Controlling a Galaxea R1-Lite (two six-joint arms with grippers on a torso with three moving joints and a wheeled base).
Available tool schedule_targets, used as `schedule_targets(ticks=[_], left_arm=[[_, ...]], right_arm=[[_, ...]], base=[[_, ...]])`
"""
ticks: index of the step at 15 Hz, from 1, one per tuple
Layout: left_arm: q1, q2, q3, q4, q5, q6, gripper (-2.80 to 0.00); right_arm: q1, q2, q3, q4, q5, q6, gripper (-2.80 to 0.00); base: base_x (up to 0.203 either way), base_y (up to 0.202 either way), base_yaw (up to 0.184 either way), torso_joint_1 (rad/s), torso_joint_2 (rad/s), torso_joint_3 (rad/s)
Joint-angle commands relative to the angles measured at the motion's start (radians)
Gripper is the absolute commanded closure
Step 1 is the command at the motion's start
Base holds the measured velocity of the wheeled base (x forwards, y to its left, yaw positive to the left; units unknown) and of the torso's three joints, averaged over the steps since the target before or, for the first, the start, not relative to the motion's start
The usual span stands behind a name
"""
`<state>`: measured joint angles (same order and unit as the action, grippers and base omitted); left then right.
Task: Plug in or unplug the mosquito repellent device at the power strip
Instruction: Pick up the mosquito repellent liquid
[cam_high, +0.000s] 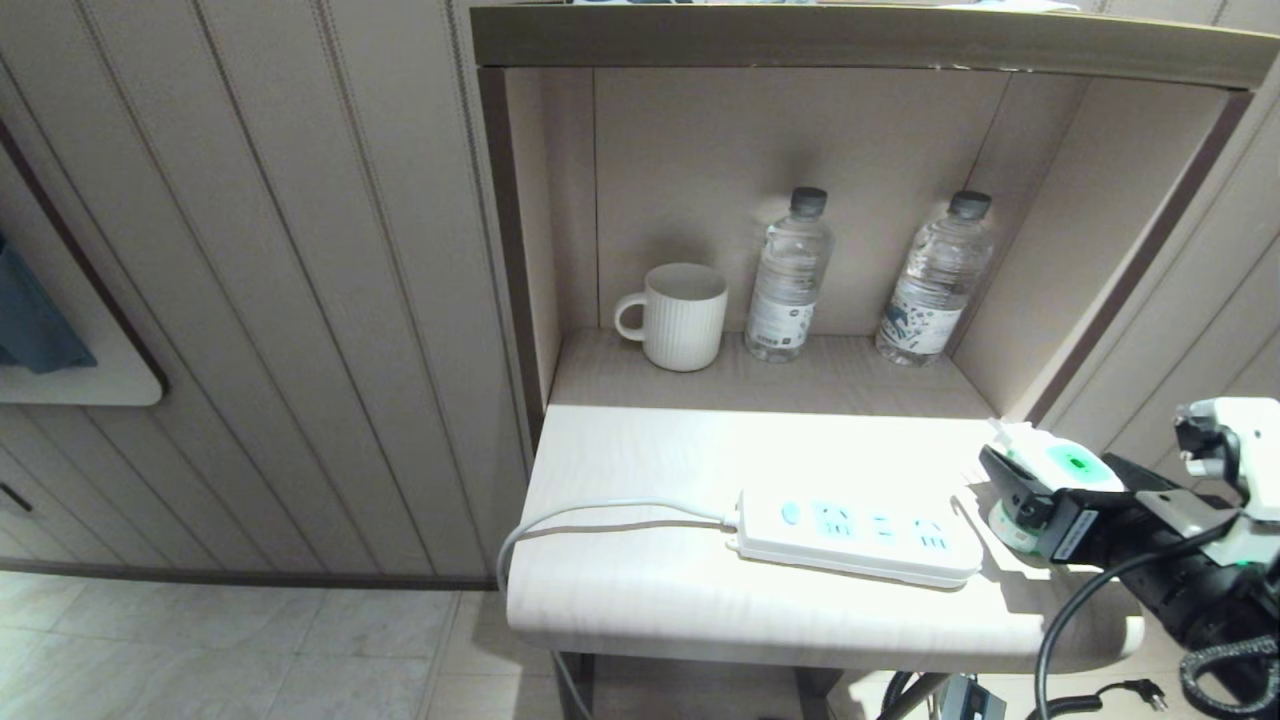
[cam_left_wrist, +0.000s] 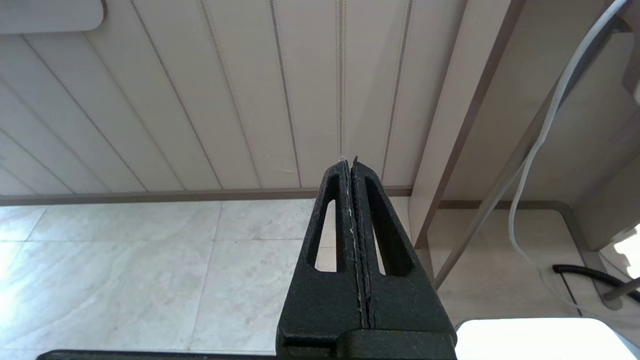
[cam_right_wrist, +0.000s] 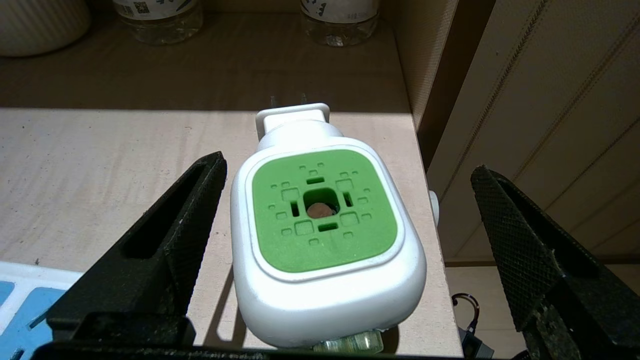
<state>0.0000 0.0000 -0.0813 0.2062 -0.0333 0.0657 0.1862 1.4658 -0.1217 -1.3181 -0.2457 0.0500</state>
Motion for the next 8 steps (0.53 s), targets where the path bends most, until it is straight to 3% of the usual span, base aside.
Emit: schedule_targets(ticks=[1, 4, 5, 6, 8], left_arm=[[0.0, 0.002, 0.0, 0.001, 0.0, 0.0, 0.0], [0.0, 0.001, 0.0, 0.001, 0.0, 0.0, 0.0], [0.0, 0.0, 0.0, 0.001, 0.0, 0.0, 0.0], [0.0, 0.0, 0.0, 0.001, 0.0, 0.0, 0.0], [0.0, 0.001, 0.0, 0.001, 0.0, 0.0, 0.0]], right_arm=[[-0.004, 0.013, -0.004, -0.007, -0.001, 0.001, -2.8], [-0.007, 0.038, 0.004, -0.028, -0.001, 0.008, -2.8], [-0.007, 0.052, 0.008, -0.048, -0.002, 0.007, -0.65], [-0.007, 0.073, 0.014, -0.072, -0.003, 0.005, 0.0], [-0.007, 0.118, 0.024, -0.154, -0.004, 0.003, 0.0]], base=[[0.0, 0.0, 0.0, 0.0, 0.0, 0.0], [0.0, 0.0, 0.0, 0.0, 0.0, 0.0], [0.0, 0.0, 0.0, 0.0, 0.0, 0.0], [0.0, 0.0, 0.0, 0.0, 0.0, 0.0], [0.0, 0.0, 0.0, 0.0, 0.0, 0.0]])
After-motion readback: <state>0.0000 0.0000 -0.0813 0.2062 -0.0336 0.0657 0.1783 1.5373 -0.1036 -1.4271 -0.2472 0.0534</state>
